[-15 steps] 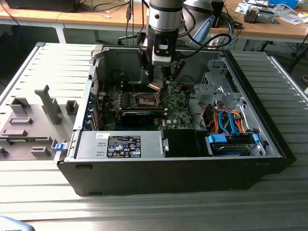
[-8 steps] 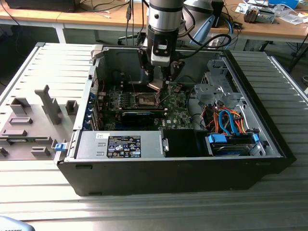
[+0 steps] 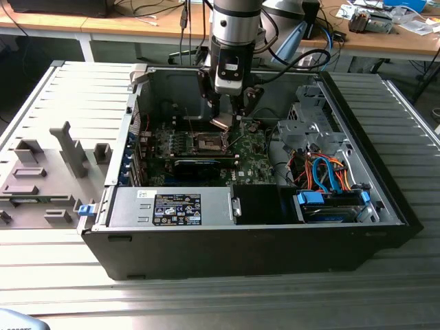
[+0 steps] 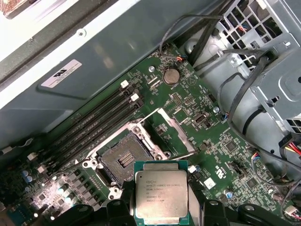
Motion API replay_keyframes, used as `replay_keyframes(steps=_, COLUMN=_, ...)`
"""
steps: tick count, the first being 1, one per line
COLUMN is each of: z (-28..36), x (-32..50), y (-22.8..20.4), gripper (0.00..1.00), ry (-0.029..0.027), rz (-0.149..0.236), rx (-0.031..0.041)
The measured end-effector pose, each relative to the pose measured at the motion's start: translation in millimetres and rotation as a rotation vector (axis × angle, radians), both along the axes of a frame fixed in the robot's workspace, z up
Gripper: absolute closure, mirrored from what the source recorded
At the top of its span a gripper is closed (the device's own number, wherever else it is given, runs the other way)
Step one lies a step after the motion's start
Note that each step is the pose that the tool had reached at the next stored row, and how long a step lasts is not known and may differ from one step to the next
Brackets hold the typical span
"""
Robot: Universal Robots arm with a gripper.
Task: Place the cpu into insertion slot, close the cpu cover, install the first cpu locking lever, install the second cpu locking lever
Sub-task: 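Place the cpu into insertion slot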
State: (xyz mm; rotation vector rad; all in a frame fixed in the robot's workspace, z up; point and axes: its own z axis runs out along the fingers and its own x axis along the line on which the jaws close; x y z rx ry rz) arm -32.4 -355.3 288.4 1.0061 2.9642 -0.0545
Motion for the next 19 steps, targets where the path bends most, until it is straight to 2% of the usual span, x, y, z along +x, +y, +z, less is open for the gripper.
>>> replay_keyframes(steps=19, z=-0.3, x=0.0, y=0.0, gripper=0.46, ry=0.0000, rz=-0.029, rx=0.0001)
